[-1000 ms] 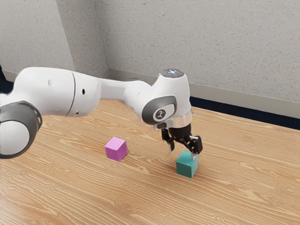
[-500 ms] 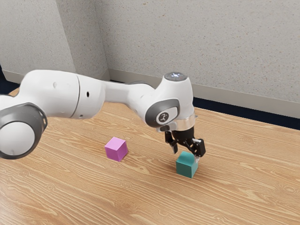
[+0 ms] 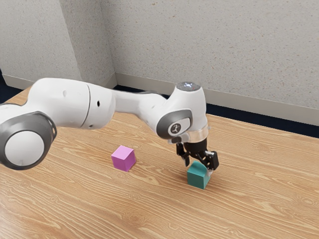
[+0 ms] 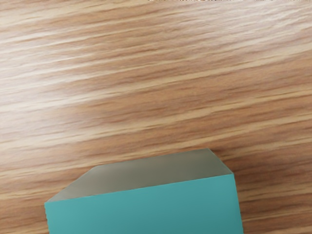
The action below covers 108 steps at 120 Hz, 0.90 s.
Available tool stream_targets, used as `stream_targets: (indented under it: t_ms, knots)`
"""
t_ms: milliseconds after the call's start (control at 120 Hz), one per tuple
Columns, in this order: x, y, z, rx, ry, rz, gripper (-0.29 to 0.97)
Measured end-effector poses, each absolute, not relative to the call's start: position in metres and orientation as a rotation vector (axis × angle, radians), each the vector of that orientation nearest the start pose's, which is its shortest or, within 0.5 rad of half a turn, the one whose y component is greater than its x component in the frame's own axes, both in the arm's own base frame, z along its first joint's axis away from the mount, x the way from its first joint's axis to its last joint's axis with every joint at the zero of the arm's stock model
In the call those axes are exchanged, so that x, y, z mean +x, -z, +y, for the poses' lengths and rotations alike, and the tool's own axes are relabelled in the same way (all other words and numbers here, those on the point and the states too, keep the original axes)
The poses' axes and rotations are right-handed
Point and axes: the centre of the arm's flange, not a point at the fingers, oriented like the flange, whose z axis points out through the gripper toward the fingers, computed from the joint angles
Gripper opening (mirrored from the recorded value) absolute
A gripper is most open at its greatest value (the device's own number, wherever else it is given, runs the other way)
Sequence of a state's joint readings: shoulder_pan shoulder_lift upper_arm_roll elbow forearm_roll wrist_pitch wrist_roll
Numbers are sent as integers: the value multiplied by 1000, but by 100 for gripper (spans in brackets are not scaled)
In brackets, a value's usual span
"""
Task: Pick up the blue block with one arm, and put the blue block on the pink block with one arm
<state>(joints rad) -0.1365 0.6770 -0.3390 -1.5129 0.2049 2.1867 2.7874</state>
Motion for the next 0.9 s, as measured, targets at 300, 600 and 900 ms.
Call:
stream_targets:
  t_ms: [300, 600, 900]
  knots:
    - [654, -281, -282, 181, 81, 3129, 68]
    - [660, -276, -282, 118, 91, 3129, 68]
    - [659, -270, -282, 91, 83, 3136, 68]
